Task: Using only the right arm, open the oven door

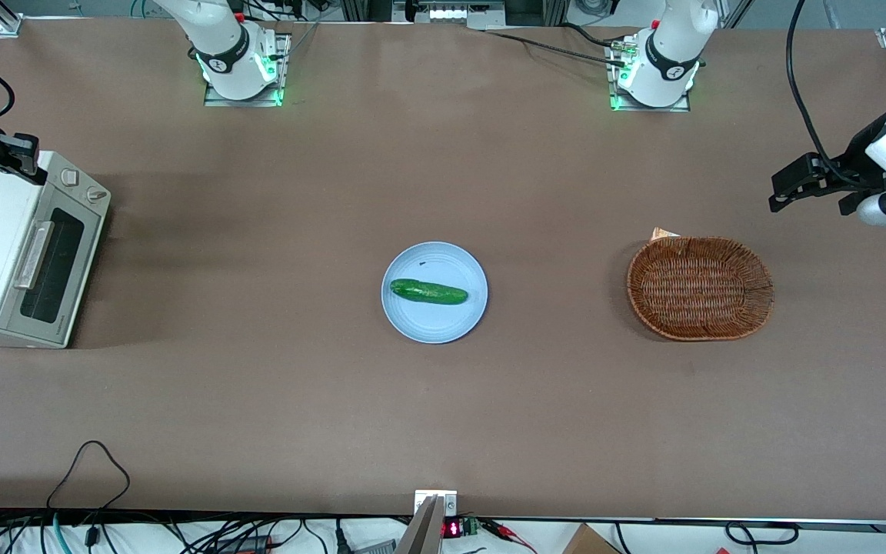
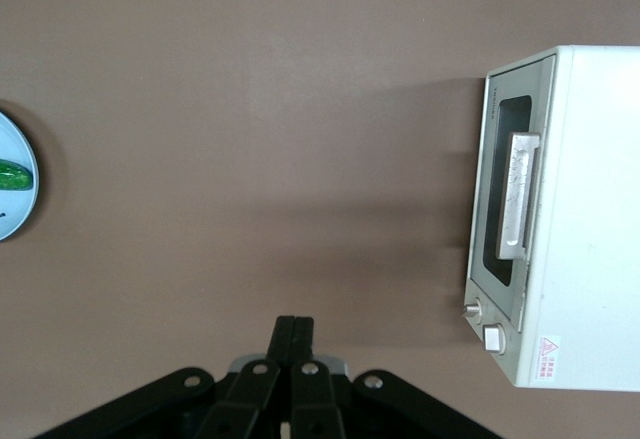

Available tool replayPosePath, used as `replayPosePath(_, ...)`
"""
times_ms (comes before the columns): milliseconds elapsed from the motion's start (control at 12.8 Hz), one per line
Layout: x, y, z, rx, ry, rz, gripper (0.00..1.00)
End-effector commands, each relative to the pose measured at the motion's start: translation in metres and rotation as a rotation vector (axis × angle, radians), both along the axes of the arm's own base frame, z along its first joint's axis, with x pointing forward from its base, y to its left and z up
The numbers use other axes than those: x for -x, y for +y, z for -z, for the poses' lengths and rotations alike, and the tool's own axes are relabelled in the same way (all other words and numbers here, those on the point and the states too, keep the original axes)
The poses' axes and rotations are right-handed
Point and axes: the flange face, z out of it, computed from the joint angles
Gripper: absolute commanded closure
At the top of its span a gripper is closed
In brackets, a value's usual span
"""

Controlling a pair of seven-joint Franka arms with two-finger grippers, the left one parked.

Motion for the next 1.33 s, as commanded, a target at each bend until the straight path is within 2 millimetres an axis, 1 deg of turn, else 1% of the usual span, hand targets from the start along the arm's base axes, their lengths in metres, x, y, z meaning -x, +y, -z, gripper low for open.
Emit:
replayPosePath(0,0.001,-0.001,-0.005,-0.004,0.005,-0.011,1.00)
replayPosePath(78,0.000,-0.002,-0.003,0.005,0.007,-0.009,1.00)
replayPosePath(157,-0.001,-0.006,-0.001,0.054,0.014,-0.009,1.00)
replayPosePath(235,-0.004,-0.007,0.007,0.115,0.025,-0.022,1.00)
replayPosePath(313,-0.011,-0.003,0.018,0.184,0.043,-0.044,1.00)
replayPosePath(548,-0.036,0.006,0.060,0.426,0.088,-0.126,1.00)
replayPosePath(627,-0.041,0.006,0.072,0.467,0.085,-0.147,1.00)
replayPosePath(705,-0.045,0.001,0.086,0.500,0.077,-0.167,1.00)
replayPosePath(783,-0.047,-0.007,0.099,0.533,0.065,-0.178,1.00)
replayPosePath(940,-0.048,-0.016,0.117,0.588,0.038,-0.143,1.00)
replayPosePath(1097,-0.050,-0.012,0.146,0.678,0.041,-0.080,1.00)
replayPosePath(1175,-0.048,-0.008,0.161,0.738,0.033,-0.059,1.00)
replayPosePath(1253,-0.044,-0.002,0.180,0.791,0.023,-0.063,1.00)
